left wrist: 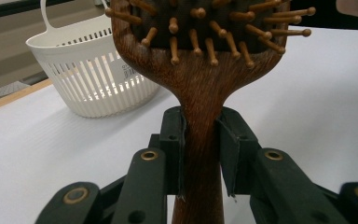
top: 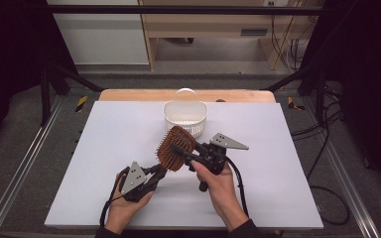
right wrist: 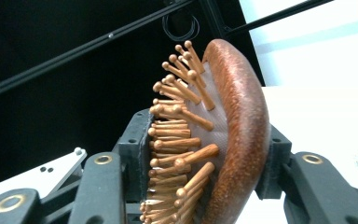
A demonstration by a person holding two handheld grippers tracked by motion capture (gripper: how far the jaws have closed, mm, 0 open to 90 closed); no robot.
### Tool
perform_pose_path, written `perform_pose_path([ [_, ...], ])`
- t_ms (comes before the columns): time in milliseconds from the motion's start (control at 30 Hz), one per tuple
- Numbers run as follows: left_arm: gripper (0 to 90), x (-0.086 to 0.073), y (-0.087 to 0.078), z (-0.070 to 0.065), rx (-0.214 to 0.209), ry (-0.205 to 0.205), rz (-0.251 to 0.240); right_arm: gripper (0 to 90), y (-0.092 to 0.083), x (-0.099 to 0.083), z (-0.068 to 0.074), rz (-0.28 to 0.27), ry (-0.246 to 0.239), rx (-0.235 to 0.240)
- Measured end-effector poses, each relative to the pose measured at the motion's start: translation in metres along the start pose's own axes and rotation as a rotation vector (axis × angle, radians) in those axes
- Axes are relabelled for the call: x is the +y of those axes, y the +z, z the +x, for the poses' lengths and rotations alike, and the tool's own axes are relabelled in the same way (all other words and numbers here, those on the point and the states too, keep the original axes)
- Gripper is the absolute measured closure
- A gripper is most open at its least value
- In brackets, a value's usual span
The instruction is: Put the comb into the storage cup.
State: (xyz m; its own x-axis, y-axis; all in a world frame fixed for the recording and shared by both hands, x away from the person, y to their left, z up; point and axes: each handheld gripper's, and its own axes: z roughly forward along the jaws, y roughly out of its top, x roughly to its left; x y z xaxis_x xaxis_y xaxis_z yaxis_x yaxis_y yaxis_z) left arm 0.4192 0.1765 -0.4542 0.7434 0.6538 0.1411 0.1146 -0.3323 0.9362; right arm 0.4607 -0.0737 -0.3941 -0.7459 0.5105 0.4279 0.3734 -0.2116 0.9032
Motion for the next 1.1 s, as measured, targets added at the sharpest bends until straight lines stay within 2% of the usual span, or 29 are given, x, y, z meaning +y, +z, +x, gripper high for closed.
perform_pose_path([
  [33,72.3,0.000,0.000,0.000,0.000,-0.002,-0.001,51.1,0.001,0.001,0.003,0.004,-0.010,-0.001],
  [167,72.1,0.000,-0.001,0.001,0.011,-0.002,-0.011,52.1,0.002,0.002,0.005,0.002,0.008,-0.003],
  [233,72.1,-0.001,-0.002,0.002,0.015,-0.006,-0.018,52.5,0.004,0.003,0.005,-0.001,0.037,-0.004],
  [400,72.0,-0.001,-0.003,0.003,0.019,-0.012,-0.023,52.8,0.005,0.004,0.004,-0.004,0.052,-0.005],
  [500,71.7,-0.001,-0.003,0.004,0.017,-0.023,-0.027,52.9,0.006,0.004,0.005,-0.009,0.055,-0.005],
  [567,71.1,-0.001,-0.004,0.004,0.036,-0.029,-0.036,52.9,0.006,0.005,0.005,-0.011,0.059,-0.006],
  [600,69.8,-0.001,-0.003,0.004,0.039,-0.050,-0.051,52.9,0.006,0.005,0.005,-0.017,0.067,-0.006],
  [700,69.0,-0.002,-0.003,0.004,0.041,-0.054,-0.052,52.9,0.006,0.006,0.004,-0.025,0.072,-0.009],
  [733,64.7,-0.002,-0.003,0.004,0.041,-0.062,-0.051,52.8,0.005,0.007,0.002,-0.035,0.067,-0.022],
  [767,64.7,-0.002,-0.003,0.005,0.041,-0.074,-0.055,52.8,0.005,0.007,0.002,-0.035,0.067,-0.022],
  [900,48.5,-0.004,-0.006,0.007,0.076,-0.094,-0.084,52.6,0.001,0.013,-0.007,-0.061,0.085,-0.048],
  [1033,41.8,-0.005,-0.010,0.012,0.111,-0.126,-0.100,52.5,-0.002,0.015,-0.012,-0.073,0.089,-0.066],
  [1067,35.9,-0.006,-0.012,0.015,0.136,-0.143,-0.104,52.4,-0.003,0.016,-0.015,-0.079,0.095,-0.073],
  [1100,34.0,-0.006,-0.012,0.015,0.136,-0.143,-0.104,52.4,-0.003,0.016,-0.015,-0.079,0.095,-0.073],
])
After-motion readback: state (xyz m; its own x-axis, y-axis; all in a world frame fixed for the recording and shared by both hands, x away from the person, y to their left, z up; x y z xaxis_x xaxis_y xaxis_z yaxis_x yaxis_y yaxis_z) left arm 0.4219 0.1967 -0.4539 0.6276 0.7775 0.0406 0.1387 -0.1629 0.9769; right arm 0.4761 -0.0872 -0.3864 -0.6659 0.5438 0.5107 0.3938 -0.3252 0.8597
